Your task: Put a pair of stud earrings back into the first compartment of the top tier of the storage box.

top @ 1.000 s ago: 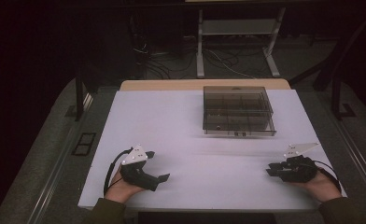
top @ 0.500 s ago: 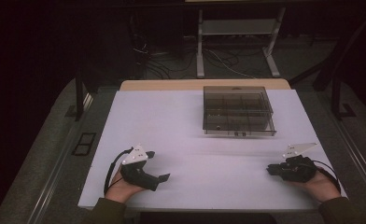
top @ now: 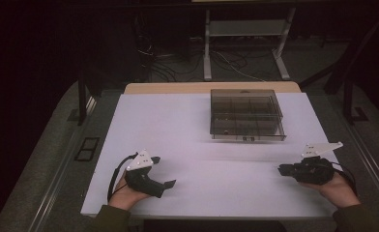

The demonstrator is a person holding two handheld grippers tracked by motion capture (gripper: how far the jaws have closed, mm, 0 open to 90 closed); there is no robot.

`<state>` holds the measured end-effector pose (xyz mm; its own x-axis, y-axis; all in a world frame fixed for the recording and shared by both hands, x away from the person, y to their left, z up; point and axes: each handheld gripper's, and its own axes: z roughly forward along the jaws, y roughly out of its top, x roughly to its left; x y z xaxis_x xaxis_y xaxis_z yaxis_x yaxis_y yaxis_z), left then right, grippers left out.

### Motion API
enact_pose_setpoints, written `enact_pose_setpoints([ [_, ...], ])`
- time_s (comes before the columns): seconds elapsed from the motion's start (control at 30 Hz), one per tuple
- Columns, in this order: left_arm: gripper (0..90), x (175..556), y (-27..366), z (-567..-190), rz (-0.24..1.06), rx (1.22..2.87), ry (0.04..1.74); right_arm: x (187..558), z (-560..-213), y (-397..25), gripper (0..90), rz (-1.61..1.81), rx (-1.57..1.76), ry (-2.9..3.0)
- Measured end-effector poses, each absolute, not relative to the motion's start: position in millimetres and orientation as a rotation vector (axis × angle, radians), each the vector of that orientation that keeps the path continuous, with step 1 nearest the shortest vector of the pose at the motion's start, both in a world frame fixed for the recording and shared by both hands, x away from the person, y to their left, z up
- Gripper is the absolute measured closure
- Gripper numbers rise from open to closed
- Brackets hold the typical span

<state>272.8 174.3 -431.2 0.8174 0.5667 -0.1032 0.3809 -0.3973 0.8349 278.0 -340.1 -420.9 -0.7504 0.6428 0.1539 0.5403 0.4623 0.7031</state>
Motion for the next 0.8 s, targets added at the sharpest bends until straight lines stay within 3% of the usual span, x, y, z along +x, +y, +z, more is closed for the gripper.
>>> enact_pose_setpoints([
  [0.8, 0.0, 274.8, 172.1, -431.1, 0.242, 2.039, 0.700, 309.7, -377.5, -314.2, 78.4, 1.330, 0.977, 2.550],
])
